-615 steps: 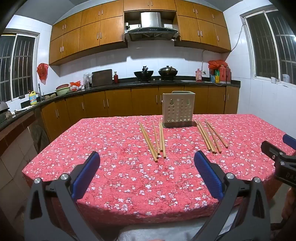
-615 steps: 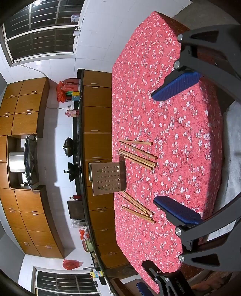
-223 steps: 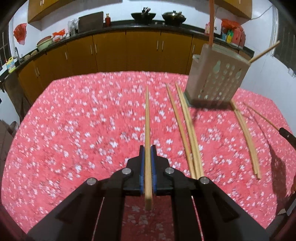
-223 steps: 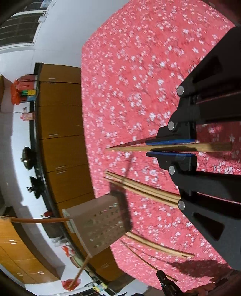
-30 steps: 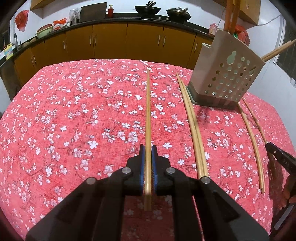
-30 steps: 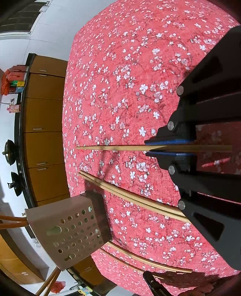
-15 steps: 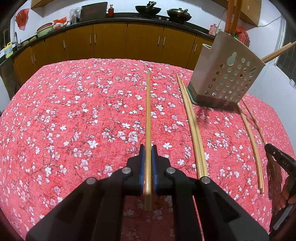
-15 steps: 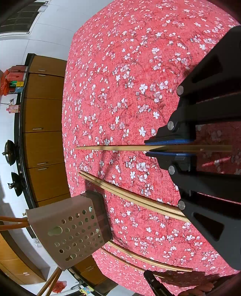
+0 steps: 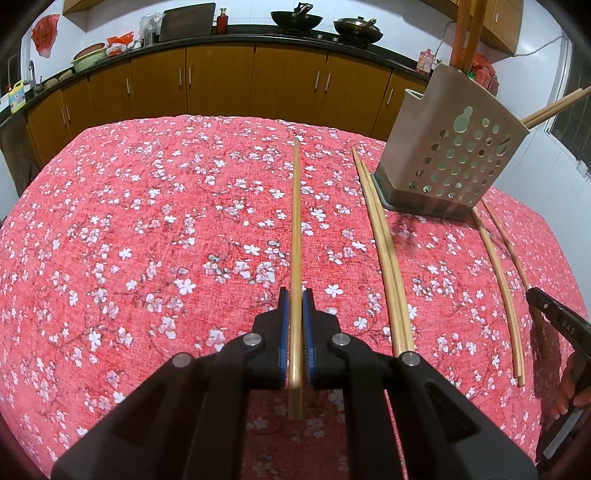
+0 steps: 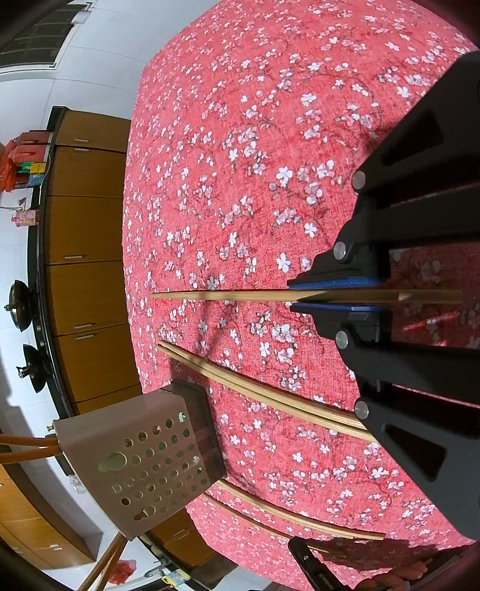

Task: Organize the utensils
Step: 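Lift the left chopstick upright over the holder while the right tool does likewise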

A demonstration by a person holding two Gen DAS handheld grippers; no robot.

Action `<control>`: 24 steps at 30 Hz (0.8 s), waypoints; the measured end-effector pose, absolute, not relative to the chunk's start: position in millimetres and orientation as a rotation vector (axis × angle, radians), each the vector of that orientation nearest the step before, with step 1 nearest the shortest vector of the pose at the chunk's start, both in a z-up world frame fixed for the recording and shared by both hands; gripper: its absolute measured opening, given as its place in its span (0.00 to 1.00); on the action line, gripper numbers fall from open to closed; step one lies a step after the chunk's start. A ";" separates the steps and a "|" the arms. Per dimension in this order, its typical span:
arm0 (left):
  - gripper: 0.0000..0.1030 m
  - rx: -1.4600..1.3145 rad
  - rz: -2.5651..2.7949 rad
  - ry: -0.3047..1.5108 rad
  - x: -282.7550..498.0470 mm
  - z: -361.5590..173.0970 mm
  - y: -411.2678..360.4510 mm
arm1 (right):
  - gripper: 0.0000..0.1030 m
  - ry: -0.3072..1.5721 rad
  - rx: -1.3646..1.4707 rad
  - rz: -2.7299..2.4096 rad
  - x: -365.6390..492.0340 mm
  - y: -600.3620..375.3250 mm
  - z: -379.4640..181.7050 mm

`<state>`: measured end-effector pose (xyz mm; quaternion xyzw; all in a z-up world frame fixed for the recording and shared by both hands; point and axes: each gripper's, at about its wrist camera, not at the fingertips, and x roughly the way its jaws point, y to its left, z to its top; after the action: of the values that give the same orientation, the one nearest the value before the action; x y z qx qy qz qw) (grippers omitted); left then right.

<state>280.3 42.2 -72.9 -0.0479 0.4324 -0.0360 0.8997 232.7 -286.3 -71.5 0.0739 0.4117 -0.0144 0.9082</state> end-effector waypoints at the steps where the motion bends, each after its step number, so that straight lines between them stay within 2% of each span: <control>1: 0.10 -0.100 -0.075 0.895 280.3 -72.7 41.9 | 0.08 0.849 0.153 -0.030 232.6 -285.7 -71.4; 17: 0.09 0.007 -0.067 0.903 259.0 -73.1 23.6 | 0.07 0.853 0.123 -0.029 216.9 -280.6 -67.8; 24: 0.08 -0.021 -0.073 0.914 254.3 -57.4 35.2 | 0.07 0.780 0.140 -0.024 195.6 -291.2 -39.0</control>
<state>254.3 35.2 -57.4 -0.0101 0.4411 -0.0351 0.8967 195.6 -291.2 -39.0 0.0680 0.3797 -0.0117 0.9225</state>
